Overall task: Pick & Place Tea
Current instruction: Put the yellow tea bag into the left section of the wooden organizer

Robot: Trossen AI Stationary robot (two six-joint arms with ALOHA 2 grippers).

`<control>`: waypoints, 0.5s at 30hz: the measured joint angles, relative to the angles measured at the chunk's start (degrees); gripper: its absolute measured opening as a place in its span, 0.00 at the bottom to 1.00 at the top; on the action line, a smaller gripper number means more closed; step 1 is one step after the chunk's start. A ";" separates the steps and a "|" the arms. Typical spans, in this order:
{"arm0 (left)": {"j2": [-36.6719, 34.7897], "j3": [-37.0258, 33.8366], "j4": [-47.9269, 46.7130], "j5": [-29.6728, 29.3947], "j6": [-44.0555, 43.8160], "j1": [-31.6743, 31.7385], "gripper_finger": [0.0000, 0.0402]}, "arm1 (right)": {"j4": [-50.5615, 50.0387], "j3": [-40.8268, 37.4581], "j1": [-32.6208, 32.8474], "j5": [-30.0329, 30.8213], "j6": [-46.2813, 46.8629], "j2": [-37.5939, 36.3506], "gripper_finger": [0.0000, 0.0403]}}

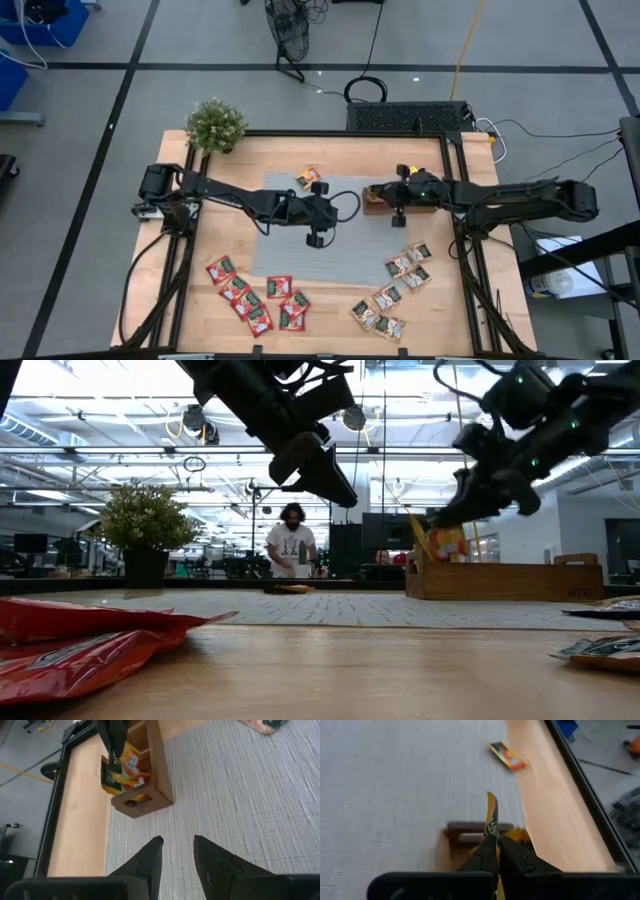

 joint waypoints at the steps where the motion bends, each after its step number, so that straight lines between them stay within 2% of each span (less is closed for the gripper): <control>1: 0.00 0.00 -0.14 0.00 -0.21 0.00 0.29 | 2.30 -1.00 -0.35 -0.05 -0.01 0.19 0.00; 7: 0.00 0.00 -0.11 -0.13 -0.17 0.01 0.29 | 17.33 -7.98 -1.84 -0.44 -0.04 0.11 0.00; 15: 0.00 0.00 0.18 -0.63 -0.11 0.09 0.29 | 25.57 -14.90 -2.45 -0.55 3.28 0.15 0.00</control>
